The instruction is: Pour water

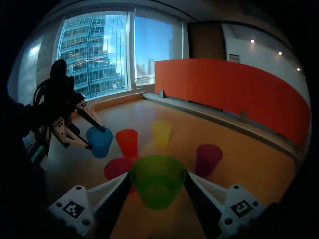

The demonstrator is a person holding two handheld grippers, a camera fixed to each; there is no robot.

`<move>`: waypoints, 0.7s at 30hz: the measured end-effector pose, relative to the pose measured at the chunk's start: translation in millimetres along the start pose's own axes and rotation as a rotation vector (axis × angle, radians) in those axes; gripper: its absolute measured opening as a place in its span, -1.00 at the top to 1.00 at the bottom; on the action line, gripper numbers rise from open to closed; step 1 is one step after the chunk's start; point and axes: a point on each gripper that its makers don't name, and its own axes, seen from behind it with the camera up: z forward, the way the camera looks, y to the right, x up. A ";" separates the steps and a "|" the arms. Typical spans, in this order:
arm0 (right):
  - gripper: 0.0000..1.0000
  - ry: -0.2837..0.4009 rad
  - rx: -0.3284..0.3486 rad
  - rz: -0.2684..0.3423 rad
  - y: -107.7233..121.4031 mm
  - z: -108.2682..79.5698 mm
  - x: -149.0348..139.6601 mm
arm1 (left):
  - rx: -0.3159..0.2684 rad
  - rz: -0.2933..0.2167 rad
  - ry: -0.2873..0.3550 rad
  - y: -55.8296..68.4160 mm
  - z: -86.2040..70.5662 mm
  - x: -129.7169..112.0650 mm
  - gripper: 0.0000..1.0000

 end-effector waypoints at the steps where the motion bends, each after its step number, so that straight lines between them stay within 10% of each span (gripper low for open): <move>1: -0.83 -0.006 0.000 -0.001 0.5 0.8 -2.1 | -0.004 0.004 -0.006 1.1 1.5 -1.5 -0.68; 21: -0.83 -0.061 0.004 0.000 1.9 11.3 -24.0 | -0.052 0.033 -0.067 11.0 20.4 -26.1 -0.68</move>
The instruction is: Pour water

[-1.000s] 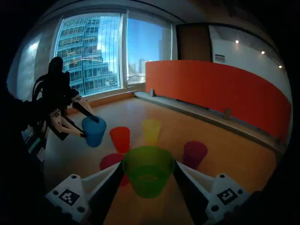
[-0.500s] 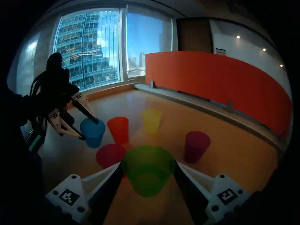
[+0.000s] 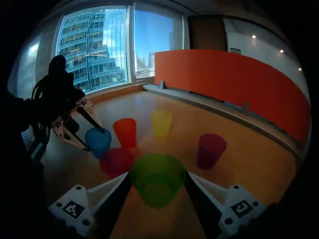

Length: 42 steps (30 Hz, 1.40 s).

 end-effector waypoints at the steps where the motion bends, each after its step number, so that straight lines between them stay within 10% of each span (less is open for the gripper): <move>1: -0.83 -0.004 -0.001 -0.001 0.0 0.5 -1.2 | -0.001 -0.001 -0.001 0.2 0.4 -0.9 -0.68; 42: -0.83 -0.077 -0.021 -0.026 -4.4 10.3 -33.8 | -0.005 -0.052 0.010 1.8 -14.6 -22.5 -0.69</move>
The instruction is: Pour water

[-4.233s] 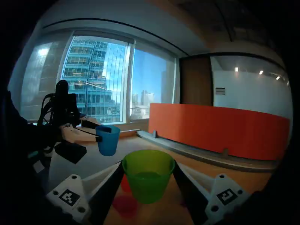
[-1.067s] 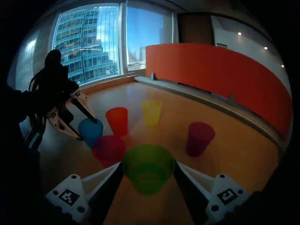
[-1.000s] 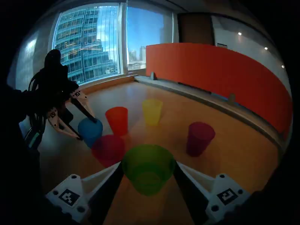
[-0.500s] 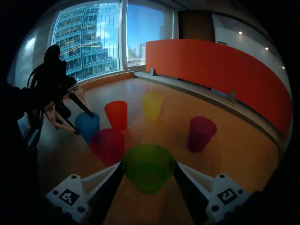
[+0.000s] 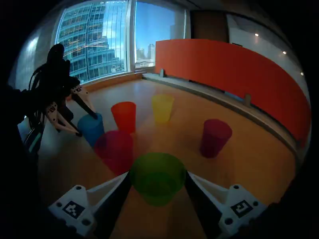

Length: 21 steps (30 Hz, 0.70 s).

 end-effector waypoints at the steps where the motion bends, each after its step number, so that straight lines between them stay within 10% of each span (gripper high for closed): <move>1: -0.83 -0.001 -0.001 -0.002 0.1 -0.1 -0.7 | 0.000 0.000 0.000 0.0 -0.3 -0.4 -0.69; 21: -0.85 -0.010 -0.015 -0.003 -1.8 -3.8 -10.2 | 0.010 -0.017 0.005 -1.1 -1.9 -2.4 -0.69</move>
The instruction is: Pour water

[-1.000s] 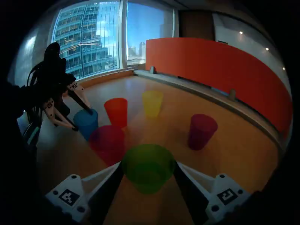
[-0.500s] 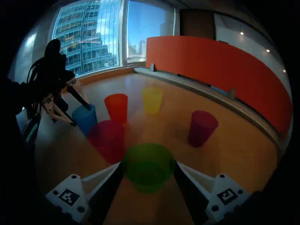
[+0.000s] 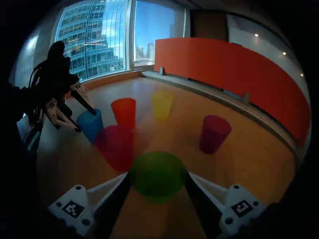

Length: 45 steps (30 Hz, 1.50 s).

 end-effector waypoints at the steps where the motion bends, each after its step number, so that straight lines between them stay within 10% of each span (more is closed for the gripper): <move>1: -0.85 0.000 -0.001 0.001 0.0 -0.4 -0.6 | 0.000 -0.004 0.001 0.0 -0.1 -0.1 -0.69; 45: -1.00 0.009 -0.019 0.012 2.5 -9.2 -0.9 | 0.073 0.028 -0.040 -11.3 2.2 -10.4 -0.71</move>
